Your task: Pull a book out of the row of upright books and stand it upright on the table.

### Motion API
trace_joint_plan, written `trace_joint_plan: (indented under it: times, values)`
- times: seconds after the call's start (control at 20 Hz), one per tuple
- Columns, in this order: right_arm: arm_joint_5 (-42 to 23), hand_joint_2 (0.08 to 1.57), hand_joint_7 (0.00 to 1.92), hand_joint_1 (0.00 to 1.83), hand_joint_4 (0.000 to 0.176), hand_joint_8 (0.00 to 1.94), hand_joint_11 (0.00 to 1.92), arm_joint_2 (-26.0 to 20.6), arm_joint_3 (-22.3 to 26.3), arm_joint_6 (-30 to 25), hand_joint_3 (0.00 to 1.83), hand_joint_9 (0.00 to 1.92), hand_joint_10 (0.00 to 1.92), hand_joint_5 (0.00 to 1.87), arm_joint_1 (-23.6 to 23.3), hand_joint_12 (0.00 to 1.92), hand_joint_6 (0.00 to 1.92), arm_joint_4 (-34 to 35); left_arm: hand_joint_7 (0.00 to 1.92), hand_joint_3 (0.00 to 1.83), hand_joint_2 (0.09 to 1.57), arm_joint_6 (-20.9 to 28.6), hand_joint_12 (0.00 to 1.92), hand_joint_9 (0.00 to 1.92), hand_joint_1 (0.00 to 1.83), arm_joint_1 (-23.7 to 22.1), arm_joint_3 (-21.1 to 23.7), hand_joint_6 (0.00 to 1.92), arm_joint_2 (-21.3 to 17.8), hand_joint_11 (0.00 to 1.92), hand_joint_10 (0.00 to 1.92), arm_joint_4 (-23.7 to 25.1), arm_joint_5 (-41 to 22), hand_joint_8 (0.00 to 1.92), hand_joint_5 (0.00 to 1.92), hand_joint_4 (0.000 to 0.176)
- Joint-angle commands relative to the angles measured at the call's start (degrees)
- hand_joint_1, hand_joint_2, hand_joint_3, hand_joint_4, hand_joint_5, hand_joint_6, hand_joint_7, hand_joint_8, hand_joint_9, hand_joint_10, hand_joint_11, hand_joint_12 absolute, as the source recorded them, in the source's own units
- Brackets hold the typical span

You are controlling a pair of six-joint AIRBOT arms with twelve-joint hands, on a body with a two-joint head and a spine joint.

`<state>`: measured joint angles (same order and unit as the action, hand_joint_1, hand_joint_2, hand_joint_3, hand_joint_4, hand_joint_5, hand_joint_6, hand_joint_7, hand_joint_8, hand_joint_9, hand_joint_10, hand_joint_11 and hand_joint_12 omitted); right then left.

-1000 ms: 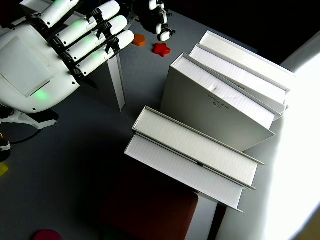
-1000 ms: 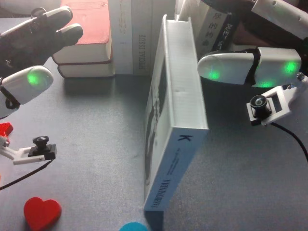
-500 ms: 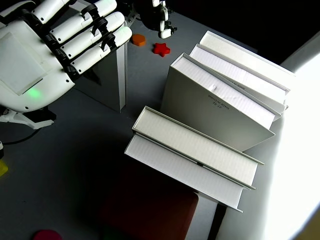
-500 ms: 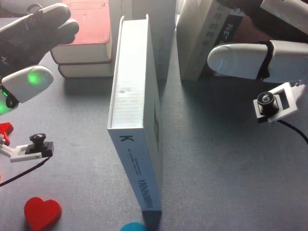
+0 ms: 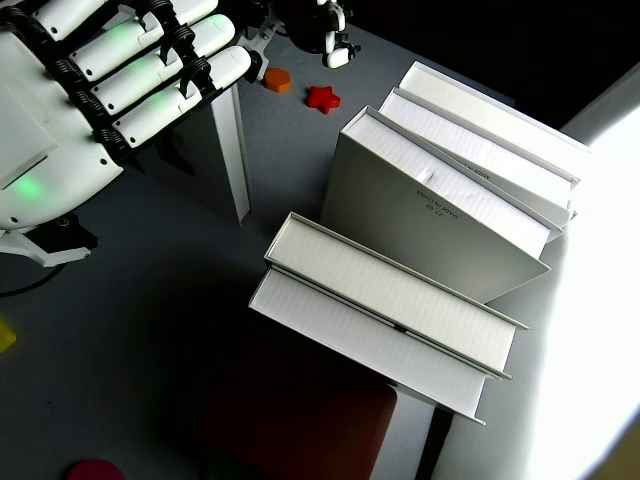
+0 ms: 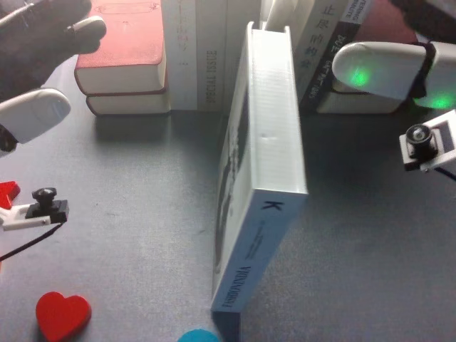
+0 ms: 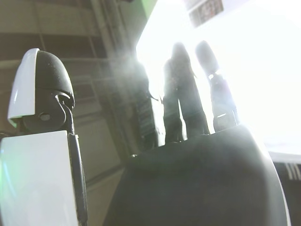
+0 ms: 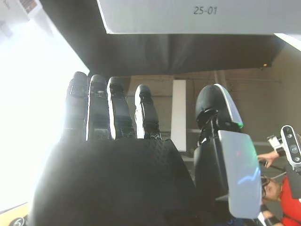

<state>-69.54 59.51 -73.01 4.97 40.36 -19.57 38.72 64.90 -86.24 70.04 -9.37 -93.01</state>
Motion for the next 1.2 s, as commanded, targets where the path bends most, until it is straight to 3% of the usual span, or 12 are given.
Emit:
trace_joint_plan:
  times: [0.0, 0.05, 0.15, 0.45, 0.5, 0.55, 0.75, 0.8, 0.9, 0.95, 1.0, 1.15]
  values:
    - [-7.6, 1.11, 0.00, 0.41, 0.129, 0.00, 0.00, -1.0, 0.6, 0.7, 0.00, 0.00, 0.00, 0.03, 0.7, 0.40, 0.01, 4.9, 0.31, 0.00, 0.97, 0.6, 1.14, 0.47, 0.89, -0.8, 0.1, 0.00, -0.5, 0.00, 0.00, -1.5, -6.4, 0.00, 0.46, 0.053]
    - [-8.7, 1.18, 0.00, 0.43, 0.145, 0.00, 0.00, -1.8, 0.9, 1.5, 0.01, 0.00, 0.00, 0.03, 1.8, 0.21, 0.01, 6.5, 0.30, 0.00, 0.96, 0.6, 1.15, 0.47, 0.88, -0.9, 0.1, 0.00, -0.7, 0.00, 0.00, -1.5, -6.4, 0.00, 0.43, 0.062]
    - [-12.9, 1.23, 0.00, 0.74, 0.171, 0.00, 0.00, -5.4, 3.3, 5.1, 0.00, 0.00, 0.00, 0.00, 6.7, 0.01, 0.00, 13.2, 0.23, 0.00, 0.94, 0.6, 1.21, 0.45, 0.90, -1.7, 0.1, 0.00, -1.1, 0.00, 0.00, -1.1, -6.4, 0.00, 0.33, 0.086]
    - [-30.3, 1.15, 0.00, 1.16, 0.176, 0.00, 0.00, -14.2, 10.3, 12.7, 0.00, 0.00, 0.00, 0.00, 24.9, 0.00, 0.00, 32.4, 0.12, 0.00, 0.94, 0.6, 1.07, 0.33, 1.00, -3.0, 0.3, 0.01, -2.6, 0.00, 0.00, -1.0, -6.4, 0.01, 0.31, 0.096]
    - [-31.5, 1.11, 0.00, 1.13, 0.176, 0.00, 0.00, -15.6, 11.8, 12.9, 0.00, 0.00, 0.00, 0.00, 28.2, 0.00, 0.00, 35.9, 0.16, 0.01, 0.96, 0.6, 0.95, 0.29, 1.02, -3.9, 0.1, 0.01, -2.6, 0.00, 0.00, -0.6, -6.4, 0.01, 0.26, 0.110]
    - [-31.5, 1.11, 0.00, 1.10, 0.176, 0.00, 0.02, -16.4, 12.6, 13.4, 0.00, 0.00, 0.00, 0.00, 29.2, 0.01, 0.00, 36.6, 0.20, 0.00, 0.94, 0.6, 1.01, 0.31, 1.02, -4.4, 0.1, 0.04, -2.7, 0.00, 0.01, -0.3, -6.4, 0.01, 0.35, 0.101]
    - [-31.5, 1.08, 0.00, 0.99, 0.176, 0.00, 0.11, -16.7, 12.9, 14.1, 0.00, 0.06, 0.00, 0.00, 29.8, 0.07, 0.00, 36.9, 0.16, 0.00, 0.87, 0.6, 0.96, 0.29, 0.95, -4.6, 0.1, 0.02, -3.3, 0.00, 0.01, 0.0, -6.4, 0.00, 0.36, 0.125]
    - [-31.5, 1.08, 0.00, 0.95, 0.176, 0.00, 0.11, -16.6, 12.9, 14.1, 0.00, 0.05, 0.00, 0.00, 29.9, 0.07, 0.00, 37.1, 0.13, 0.00, 0.89, 0.6, 0.94, 0.28, 1.02, -4.6, 0.1, 0.00, -3.3, 0.00, 0.00, 0.0, -6.4, 0.00, 0.32, 0.155]
    - [-31.5, 1.04, 0.00, 0.87, 0.156, 0.00, 0.16, -16.6, 12.9, 14.1, 0.00, 0.08, 0.01, 0.00, 30.2, 0.10, 0.00, 37.3, 0.07, 0.01, 0.97, 0.6, 1.05, 0.30, 0.91, -4.6, 0.1, 0.02, -3.4, 0.00, 0.00, 0.0, -6.4, 0.00, 0.38, 0.087]
    - [-31.5, 0.99, 0.00, 0.77, 0.169, 0.00, 0.06, -16.6, 12.8, 14.1, 0.02, 0.11, 0.00, 0.09, 30.0, 0.47, 0.02, 36.8, 0.09, 0.01, 0.97, 0.6, 1.13, 0.29, 0.85, -4.3, 0.1, 0.00, -3.3, 0.00, 0.00, -0.1, -6.4, 0.00, 0.30, 0.049]
    - [-31.3, 0.98, 0.00, 0.69, 0.175, 0.00, 0.01, -16.1, 11.6, 14.0, 0.01, 0.11, 0.00, 0.13, 30.4, 0.61, 0.01, 36.1, 0.11, 0.00, 0.98, 0.6, 1.11, 0.27, 0.77, -3.2, -0.6, 0.00, -2.7, 0.00, 0.00, -0.9, -6.3, 0.00, 0.30, 0.030]
    - [-29.5, 1.00, 0.01, 0.61, 0.174, 0.00, 0.00, -15.8, 10.7, 12.2, 0.00, 0.04, 0.00, 0.15, 33.9, 0.62, 0.00, 35.9, 0.13, 0.01, 1.01, 0.6, 0.97, 0.22, 0.68, -2.7, -2.2, 0.00, -0.8, 0.00, 0.00, -1.1, -5.5, 0.00, 0.39, 0.061]
